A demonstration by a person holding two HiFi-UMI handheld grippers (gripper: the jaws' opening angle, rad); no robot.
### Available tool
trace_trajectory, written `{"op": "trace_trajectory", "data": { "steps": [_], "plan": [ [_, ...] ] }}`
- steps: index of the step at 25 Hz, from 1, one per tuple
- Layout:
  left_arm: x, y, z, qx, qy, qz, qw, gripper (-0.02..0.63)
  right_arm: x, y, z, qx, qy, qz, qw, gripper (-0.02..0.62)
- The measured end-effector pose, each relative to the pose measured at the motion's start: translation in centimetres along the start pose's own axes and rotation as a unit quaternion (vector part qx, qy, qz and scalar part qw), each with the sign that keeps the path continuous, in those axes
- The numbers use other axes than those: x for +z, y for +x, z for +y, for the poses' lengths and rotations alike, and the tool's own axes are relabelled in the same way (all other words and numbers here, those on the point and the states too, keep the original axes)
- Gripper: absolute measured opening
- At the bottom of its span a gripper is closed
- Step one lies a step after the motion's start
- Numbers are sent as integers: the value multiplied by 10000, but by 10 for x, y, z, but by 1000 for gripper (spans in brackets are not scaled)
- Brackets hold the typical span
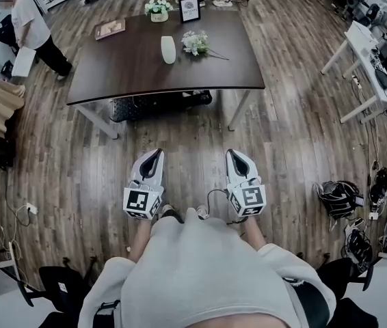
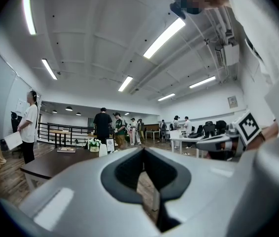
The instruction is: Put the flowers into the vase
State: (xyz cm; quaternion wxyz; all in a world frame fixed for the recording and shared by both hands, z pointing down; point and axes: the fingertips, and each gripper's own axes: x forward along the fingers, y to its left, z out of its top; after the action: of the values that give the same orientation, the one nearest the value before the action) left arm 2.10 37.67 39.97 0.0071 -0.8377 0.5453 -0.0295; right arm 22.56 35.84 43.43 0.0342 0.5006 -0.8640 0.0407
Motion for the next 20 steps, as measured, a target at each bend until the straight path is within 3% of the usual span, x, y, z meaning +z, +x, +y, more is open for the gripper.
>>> {"op": "trace_trajectory", "data": {
  "steps": [10, 20],
  "plan": [
    [-3, 22, -3, 60, 1, 16, 10000, 11, -4, 7, -22, -65, 96, -58, 9999, 0],
    [-10, 68, 27, -14, -68, -54, 10000, 11, 0, 55, -34, -31, -25, -89, 10000, -2]
  ]
}}
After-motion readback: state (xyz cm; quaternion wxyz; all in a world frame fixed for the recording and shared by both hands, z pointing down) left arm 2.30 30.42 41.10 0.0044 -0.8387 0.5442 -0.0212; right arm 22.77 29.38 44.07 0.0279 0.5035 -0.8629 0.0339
